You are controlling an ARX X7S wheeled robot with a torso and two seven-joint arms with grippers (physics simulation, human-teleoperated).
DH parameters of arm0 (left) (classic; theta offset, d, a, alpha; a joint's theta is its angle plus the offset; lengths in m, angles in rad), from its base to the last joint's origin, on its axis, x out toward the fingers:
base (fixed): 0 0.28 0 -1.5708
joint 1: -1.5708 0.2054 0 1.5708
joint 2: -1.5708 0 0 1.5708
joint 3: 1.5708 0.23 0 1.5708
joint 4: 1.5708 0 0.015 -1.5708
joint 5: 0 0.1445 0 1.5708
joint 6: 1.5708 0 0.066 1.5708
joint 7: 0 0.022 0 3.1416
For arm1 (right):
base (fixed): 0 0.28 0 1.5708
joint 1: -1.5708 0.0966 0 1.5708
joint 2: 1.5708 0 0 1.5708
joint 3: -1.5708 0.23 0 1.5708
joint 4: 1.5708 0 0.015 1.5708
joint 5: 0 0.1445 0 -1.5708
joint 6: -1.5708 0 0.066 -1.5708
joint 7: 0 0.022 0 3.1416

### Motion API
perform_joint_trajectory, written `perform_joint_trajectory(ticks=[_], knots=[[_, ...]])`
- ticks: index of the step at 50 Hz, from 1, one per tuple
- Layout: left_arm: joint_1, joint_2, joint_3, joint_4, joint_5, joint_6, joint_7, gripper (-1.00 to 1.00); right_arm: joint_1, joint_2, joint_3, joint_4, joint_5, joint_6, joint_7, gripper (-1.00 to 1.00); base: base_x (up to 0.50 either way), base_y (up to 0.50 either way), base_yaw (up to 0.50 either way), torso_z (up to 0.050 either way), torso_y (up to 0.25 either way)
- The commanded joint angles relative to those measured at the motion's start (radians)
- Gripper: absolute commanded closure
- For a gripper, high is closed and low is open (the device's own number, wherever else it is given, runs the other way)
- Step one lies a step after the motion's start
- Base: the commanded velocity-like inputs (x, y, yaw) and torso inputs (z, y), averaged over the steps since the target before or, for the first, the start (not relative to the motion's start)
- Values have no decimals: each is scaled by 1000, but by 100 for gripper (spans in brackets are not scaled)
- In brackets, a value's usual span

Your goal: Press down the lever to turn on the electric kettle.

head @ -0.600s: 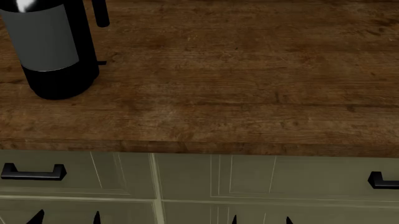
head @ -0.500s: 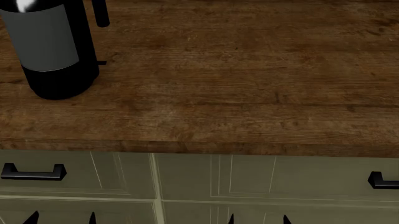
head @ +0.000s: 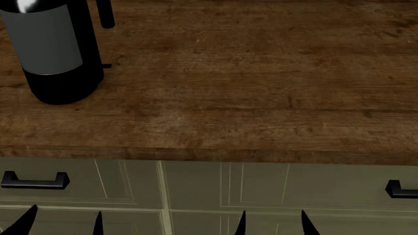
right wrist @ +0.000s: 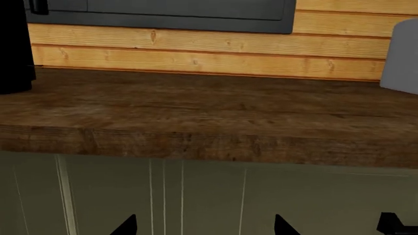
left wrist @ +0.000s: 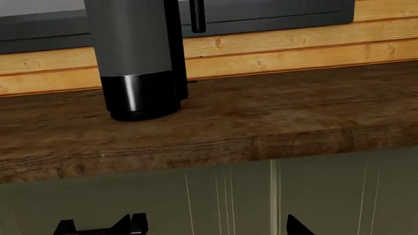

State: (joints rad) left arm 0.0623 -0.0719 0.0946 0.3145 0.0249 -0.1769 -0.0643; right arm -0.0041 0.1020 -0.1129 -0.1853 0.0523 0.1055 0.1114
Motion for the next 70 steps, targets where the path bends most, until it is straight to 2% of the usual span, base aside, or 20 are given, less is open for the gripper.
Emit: perform_joint_trajectory(ticks=[1, 9, 14, 17, 31, 37, 44, 49, 62, 70], knots=[[0, -36, 16, 371, 15, -265, -6, -100, 39, 40, 4, -204, 14, 173, 25, -100, 0, 0, 0, 0, 0], [-182, -56, -37, 635, -33, -636, 37, -100, 213, 47, 23, -329, 62, 438, 22, -100, 0, 0, 0, 0, 0], [-280, -58, -119, 640, -88, -741, 66, -100, 324, 37, 32, -322, 116, 547, 3, -100, 0, 0, 0, 0, 0], [-305, -55, -154, 643, -110, -766, 74, -100, 332, 38, 22, -331, 123, 565, 1, -100, 0, 94, 0, 0, 0], [-232, -36, -186, 624, -157, -663, 83, -100, 292, 35, 30, -349, 175, 552, -12, -100, 0, 500, 0, 0, 0], [-222, -37, -180, 596, -169, -628, 83, -100, 275, 47, 0, -334, 171, 522, -29, -100, 0, 0, 500, 0, 0], [-245, -45, -169, 606, -177, -658, 71, -100, 276, 48, 3, -328, 172, 513, -15, -100, 0, 0, 500, 0, 0], [-297, -49, -173, 619, -200, -716, 69, -100, 272, 60, -4, -337, 164, 494, -13, -100, 35, 16, 0, 0, 0], [-290, -48, -204, 624, -238, -703, 67, -100, 280, 75, -13, -374, 177, 512, -8, -100, 494, 40, 0, 0, 0], [-288, -57, -202, 636, -248, -706, 58, -100, 288, 77, -16, -385, 184, 521, 0, -100, 447, 325, 0, 0, 0]])
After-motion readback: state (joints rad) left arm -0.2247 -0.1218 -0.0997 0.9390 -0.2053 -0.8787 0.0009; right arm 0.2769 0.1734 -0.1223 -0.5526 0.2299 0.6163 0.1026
